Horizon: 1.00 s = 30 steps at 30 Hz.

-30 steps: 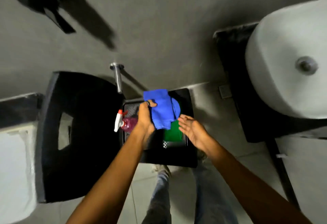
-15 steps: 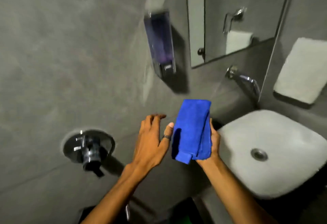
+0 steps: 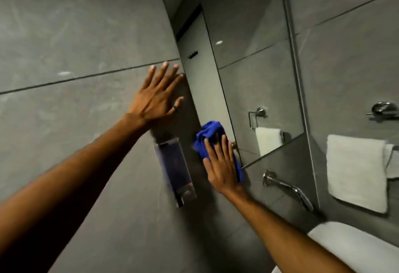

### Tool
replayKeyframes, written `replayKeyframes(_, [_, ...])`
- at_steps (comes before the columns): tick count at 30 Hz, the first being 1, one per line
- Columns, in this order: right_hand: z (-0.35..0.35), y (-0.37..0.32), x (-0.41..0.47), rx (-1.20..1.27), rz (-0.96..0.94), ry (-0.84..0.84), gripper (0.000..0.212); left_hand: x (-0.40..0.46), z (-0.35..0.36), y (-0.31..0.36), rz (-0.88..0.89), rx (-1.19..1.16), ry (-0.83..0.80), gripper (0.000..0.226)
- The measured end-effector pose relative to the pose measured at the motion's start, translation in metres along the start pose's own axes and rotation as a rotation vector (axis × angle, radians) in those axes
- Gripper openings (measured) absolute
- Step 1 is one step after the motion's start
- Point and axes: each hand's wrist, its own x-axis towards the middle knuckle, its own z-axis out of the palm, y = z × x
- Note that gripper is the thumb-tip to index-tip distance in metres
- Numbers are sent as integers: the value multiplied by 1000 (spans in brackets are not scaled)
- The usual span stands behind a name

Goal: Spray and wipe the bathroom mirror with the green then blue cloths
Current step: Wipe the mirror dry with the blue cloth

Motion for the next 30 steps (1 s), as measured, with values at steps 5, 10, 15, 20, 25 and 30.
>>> replayKeyframes(5, [7, 64, 19, -109, -19, 111, 60, 9, 39, -6, -28, 148, 132, 71])
replayKeyframes(10, [-30, 129, 59, 2, 182, 232, 60, 13, 46, -11, -14, 196, 200, 72])
replayKeyframes(15, [-59, 202, 91, 91, 354, 276, 62, 14, 47, -11, -8, 222, 231, 73])
replayKeyframes(20, [-74, 263, 99, 192, 714, 424, 63, 14, 51, -14, -7, 249, 256, 74])
replayKeyframes(25, [-71, 258, 108, 133, 779, 442, 64, 16, 49, -13, -3, 244, 263, 73])
replayKeyframes(30, [-59, 177, 131, 124, 516, 419, 62, 17, 49, -11, -14, 245, 245, 72])
